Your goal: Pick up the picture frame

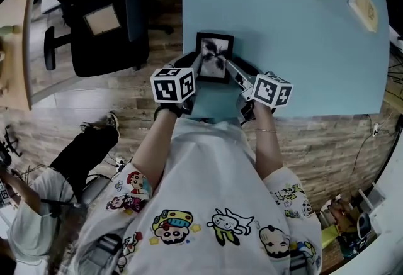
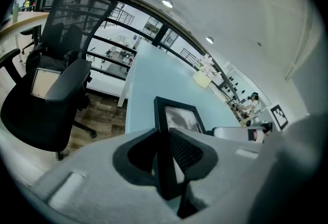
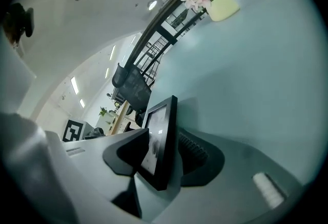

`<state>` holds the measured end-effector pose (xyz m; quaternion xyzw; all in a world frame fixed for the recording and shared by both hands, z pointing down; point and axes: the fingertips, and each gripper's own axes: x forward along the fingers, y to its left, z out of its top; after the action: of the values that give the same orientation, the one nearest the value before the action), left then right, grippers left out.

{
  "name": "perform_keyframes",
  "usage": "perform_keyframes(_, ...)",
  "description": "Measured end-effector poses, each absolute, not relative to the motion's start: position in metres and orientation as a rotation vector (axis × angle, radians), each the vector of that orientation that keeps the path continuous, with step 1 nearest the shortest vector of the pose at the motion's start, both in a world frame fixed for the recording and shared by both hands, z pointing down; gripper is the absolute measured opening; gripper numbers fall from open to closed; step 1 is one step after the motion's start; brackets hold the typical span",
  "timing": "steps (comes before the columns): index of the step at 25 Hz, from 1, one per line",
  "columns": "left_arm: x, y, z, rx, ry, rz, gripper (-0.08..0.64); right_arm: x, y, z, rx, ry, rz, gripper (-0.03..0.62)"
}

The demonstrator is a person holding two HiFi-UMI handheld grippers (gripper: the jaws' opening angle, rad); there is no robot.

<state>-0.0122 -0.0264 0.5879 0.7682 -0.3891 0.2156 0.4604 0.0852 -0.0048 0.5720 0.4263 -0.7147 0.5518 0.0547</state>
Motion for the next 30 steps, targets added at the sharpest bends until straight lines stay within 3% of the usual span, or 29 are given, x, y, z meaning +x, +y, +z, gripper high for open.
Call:
perform_keyframes(15, -0.012, -0.027, 0.588, 1.866, -0.91, 0.454, 0.071, 0.065, -0.002, 0.576, 0.938, -2.144, 1.973, 0.178)
perform_keyframes(30, -0.012, -0.027, 0.587, 1.851, -0.865, 0.415, 0.069, 0.032, -0.019, 0.571, 0.772, -2.204, 2.154, 0.105)
